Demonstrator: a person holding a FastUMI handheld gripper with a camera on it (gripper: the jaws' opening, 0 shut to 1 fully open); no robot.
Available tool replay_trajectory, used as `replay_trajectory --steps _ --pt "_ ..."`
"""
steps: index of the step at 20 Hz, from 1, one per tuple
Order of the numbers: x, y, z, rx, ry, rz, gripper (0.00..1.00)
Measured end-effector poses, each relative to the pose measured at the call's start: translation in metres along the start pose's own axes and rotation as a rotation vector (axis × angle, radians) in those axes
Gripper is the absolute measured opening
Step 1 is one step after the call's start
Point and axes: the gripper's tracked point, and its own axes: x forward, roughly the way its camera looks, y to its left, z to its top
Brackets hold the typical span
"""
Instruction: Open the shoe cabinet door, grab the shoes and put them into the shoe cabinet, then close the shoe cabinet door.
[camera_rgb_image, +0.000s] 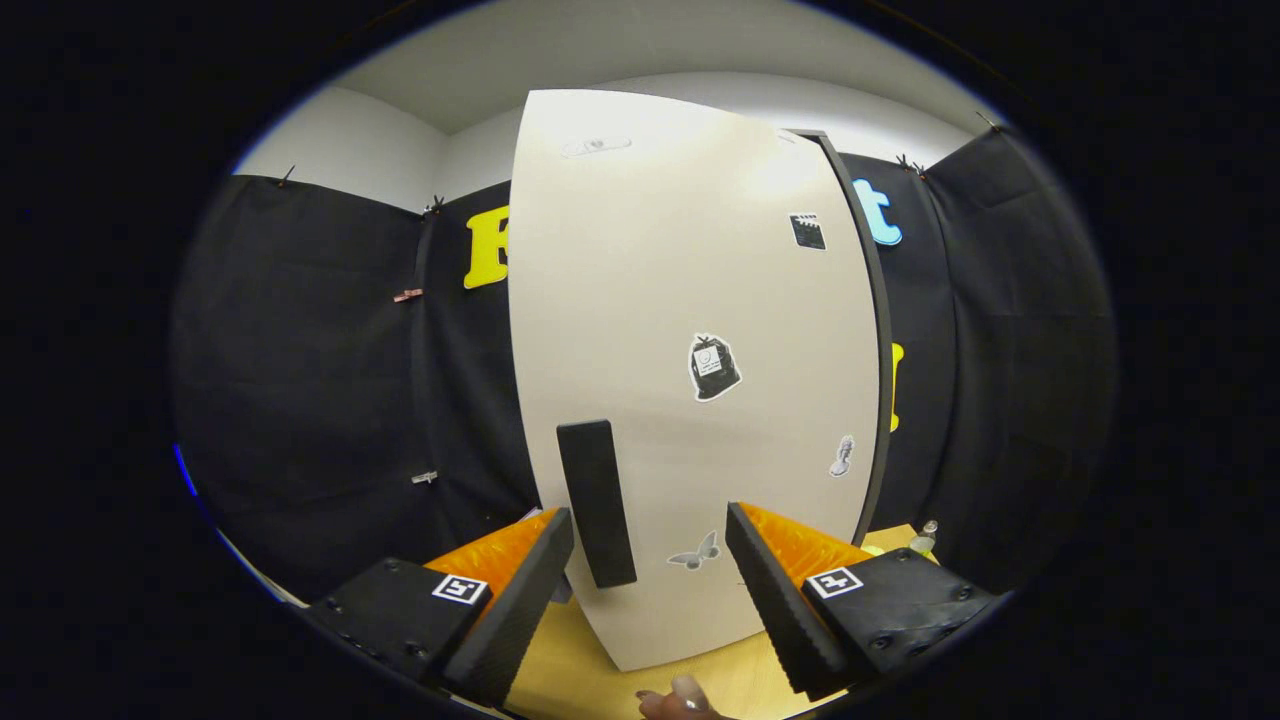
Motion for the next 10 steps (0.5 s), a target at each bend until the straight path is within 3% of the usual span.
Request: replay_trajectory --steps 10 --pt "-0.0034 -0.0043 -0.002 -0.001 0.004 -0.037 0.99"
